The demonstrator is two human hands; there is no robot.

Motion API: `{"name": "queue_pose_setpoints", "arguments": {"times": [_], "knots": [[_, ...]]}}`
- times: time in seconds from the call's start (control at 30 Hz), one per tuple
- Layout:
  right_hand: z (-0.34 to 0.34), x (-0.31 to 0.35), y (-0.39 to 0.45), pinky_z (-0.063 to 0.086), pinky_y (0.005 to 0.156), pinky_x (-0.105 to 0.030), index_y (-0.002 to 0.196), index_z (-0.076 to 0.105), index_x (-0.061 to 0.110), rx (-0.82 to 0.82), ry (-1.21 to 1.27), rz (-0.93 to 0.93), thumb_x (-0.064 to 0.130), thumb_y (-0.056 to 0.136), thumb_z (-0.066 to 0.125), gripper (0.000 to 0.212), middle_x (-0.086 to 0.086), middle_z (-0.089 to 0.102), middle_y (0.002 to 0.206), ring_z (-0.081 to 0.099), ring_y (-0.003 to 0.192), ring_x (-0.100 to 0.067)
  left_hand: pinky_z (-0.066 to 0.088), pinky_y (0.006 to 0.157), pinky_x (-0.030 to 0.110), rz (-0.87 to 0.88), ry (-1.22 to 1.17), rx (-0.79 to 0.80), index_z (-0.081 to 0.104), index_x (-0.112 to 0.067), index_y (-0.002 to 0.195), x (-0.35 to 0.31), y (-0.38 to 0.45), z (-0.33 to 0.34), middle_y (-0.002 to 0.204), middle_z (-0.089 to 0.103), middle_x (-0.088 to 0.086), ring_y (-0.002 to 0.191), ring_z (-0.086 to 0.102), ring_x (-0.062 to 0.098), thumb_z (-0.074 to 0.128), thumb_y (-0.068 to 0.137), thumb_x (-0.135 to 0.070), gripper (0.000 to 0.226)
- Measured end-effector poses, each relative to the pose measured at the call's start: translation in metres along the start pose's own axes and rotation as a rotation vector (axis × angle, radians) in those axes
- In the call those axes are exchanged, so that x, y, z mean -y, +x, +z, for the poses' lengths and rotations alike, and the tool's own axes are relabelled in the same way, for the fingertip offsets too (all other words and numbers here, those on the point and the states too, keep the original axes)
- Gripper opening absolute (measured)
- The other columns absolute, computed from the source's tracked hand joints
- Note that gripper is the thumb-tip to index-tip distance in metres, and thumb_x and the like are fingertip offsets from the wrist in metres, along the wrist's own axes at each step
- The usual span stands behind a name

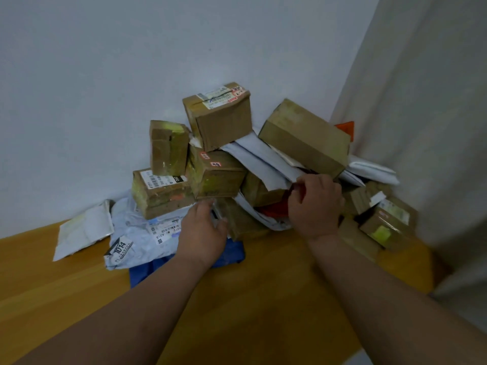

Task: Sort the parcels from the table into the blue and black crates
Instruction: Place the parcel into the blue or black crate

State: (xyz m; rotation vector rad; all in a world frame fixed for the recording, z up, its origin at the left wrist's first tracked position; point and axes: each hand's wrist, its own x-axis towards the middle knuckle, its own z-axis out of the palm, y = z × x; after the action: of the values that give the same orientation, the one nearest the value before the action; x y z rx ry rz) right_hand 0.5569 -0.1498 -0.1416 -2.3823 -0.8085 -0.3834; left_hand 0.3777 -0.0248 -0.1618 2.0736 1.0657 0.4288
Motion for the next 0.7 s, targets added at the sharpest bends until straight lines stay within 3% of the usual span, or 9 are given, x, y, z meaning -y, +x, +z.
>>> {"name": "queue_pose_setpoints", "arguments": {"times": [0.23,0.37,0.47,0.63,0.7], "knots": [[-0.008,-0.045,0.026,0.044,0.099,-0.05,0.131,0.051,0.013,0.112,0.123,0.267,0.028,0.091,0.059,0.043,-0.014,0.049,0.132,0.047,0.12,-0.035,0.036,0.108,0.046,0.144,0.166,-0.132,0.042,-0.017,0.144,-0.044,0.011,0.01,0.144,0.044,0.009,0.132,0.039,0.031,0.058,0.092,-0.035,0.058],[-0.011,-0.068,0.062,0.044,0.087,-0.04,0.138,0.041,0.012,0.225,0.52,0.543,0.041,0.097,0.054,0.052,-0.011,0.048,0.133,0.051,0.11,-0.027,0.033,0.11,0.051,0.185,0.226,-0.238,0.043,-0.021,0.145,-0.085,0.024,0.027,0.149,0.04,0.011,0.136,0.036,0.033,0.049,0.088,-0.047,0.062],[-0.012,-0.091,0.089,0.043,0.09,-0.043,0.145,0.035,0.018,0.327,0.777,0.809,0.056,0.095,0.048,0.064,-0.005,0.046,0.137,0.05,0.113,-0.027,0.028,0.112,0.053,0.211,0.269,-0.268,0.043,-0.025,0.145,-0.122,0.032,0.05,0.152,0.038,0.011,0.14,0.032,0.033,0.039,0.087,-0.055,0.066],[-0.011,-0.11,0.126,0.043,0.086,-0.043,0.148,0.036,0.025,0.525,1.071,1.008,0.067,0.092,0.042,0.07,-0.001,0.048,0.129,0.051,0.109,-0.028,0.006,0.12,0.051,0.112,0.412,-0.157,0.028,-0.036,0.15,-0.154,0.039,0.083,0.161,0.019,-0.002,0.149,0.009,0.023,0.042,0.095,-0.054,0.059],[-0.008,-0.113,0.133,0.043,0.094,-0.045,0.148,0.035,0.027,0.621,1.153,1.064,0.074,0.088,0.042,0.077,-0.003,0.045,0.141,0.05,0.118,-0.03,0.005,0.12,0.05,0.036,0.433,-0.088,0.024,-0.036,0.151,-0.156,0.039,0.09,0.162,0.016,-0.003,0.15,0.005,0.022,0.04,0.096,-0.054,0.06]]}}
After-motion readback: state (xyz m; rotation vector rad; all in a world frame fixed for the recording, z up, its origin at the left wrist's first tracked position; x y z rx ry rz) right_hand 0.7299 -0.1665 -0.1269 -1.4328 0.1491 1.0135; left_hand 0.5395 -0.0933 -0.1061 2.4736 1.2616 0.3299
